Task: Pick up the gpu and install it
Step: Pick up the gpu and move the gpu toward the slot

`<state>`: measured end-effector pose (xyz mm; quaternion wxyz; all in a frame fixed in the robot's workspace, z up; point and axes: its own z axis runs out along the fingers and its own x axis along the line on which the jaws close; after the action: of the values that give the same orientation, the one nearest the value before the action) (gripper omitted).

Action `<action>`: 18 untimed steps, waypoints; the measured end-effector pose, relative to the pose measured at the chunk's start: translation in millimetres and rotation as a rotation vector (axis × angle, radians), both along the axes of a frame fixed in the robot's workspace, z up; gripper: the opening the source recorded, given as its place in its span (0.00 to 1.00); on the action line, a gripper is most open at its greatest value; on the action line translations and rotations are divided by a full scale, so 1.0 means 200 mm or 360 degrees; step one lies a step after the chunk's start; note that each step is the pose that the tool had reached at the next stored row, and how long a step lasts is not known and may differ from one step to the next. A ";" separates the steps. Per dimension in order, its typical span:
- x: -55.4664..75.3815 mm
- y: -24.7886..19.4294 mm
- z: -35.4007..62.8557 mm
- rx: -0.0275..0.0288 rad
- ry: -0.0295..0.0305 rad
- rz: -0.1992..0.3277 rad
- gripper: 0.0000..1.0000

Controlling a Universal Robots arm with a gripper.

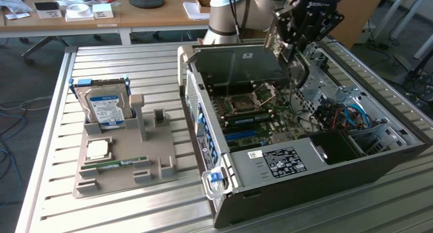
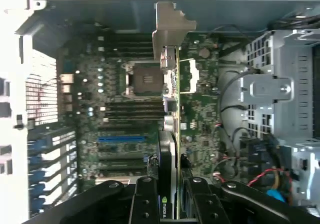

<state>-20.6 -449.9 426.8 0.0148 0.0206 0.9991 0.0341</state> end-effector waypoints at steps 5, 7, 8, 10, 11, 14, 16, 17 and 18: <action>0.10 0.000 0.000 0.00021 0.00000 0.0003 0.27; 0.14 0.000 0.000 0.00029 -0.00001 0.0004 0.27; 0.16 0.001 0.000 0.00031 -0.00001 0.0004 0.27; 0.20 0.000 0.000 0.00036 0.00000 0.0005 0.27; 0.21 0.000 0.000 0.00039 -0.00001 0.0005 0.27; 0.27 0.000 0.000 0.00049 -0.00001 0.0006 0.27; 0.31 0.000 0.000 0.00051 0.00000 0.0007 0.27; 0.32 0.000 0.000 0.00053 0.00000 0.0007 0.27; 0.34 0.000 0.000 0.00055 0.00000 0.0008 0.27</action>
<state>48.1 -449.9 426.8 0.0147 0.0182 0.9991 0.0358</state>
